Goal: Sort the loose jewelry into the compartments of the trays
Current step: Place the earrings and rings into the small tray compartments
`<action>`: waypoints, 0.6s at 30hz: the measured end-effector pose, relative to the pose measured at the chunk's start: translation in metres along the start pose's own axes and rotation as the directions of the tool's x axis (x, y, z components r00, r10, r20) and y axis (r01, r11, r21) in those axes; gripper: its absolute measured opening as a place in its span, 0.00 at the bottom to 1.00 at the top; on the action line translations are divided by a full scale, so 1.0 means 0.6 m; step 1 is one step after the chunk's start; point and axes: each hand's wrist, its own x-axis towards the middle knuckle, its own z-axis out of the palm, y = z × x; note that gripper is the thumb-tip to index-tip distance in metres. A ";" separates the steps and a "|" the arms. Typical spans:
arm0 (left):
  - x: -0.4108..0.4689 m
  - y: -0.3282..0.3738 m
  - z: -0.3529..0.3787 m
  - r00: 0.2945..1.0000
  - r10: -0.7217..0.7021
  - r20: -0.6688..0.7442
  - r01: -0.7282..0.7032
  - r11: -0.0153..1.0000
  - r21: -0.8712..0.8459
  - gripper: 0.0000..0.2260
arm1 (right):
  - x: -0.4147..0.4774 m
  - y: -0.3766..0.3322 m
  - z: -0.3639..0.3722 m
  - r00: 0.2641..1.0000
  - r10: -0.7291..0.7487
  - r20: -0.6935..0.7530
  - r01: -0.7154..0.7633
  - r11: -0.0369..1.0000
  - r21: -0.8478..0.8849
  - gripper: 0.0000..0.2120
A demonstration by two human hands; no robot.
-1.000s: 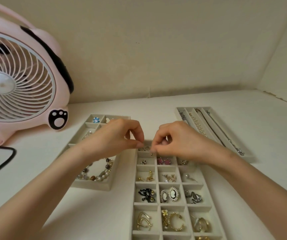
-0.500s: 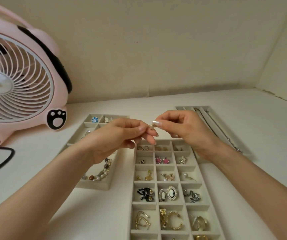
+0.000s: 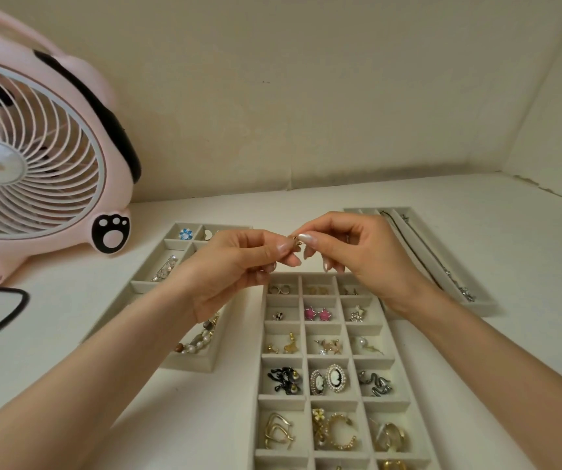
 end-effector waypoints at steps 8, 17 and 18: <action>-0.004 0.003 0.007 0.980 0.117 -0.162 -0.101 0.990 0.102 0.07 | 0.000 0.001 -0.002 0.997 0.075 -0.029 -0.073 0.994 0.081 0.09; -0.006 -0.001 0.017 0.962 0.194 -0.190 -0.145 0.959 0.244 0.03 | -0.001 -0.004 -0.002 0.997 0.049 -0.061 -0.046 0.998 0.042 0.02; -0.006 -0.001 0.017 0.963 0.195 -0.187 -0.146 0.958 0.247 0.03 | -0.001 -0.004 -0.003 0.997 0.047 -0.068 -0.044 0.998 0.036 0.02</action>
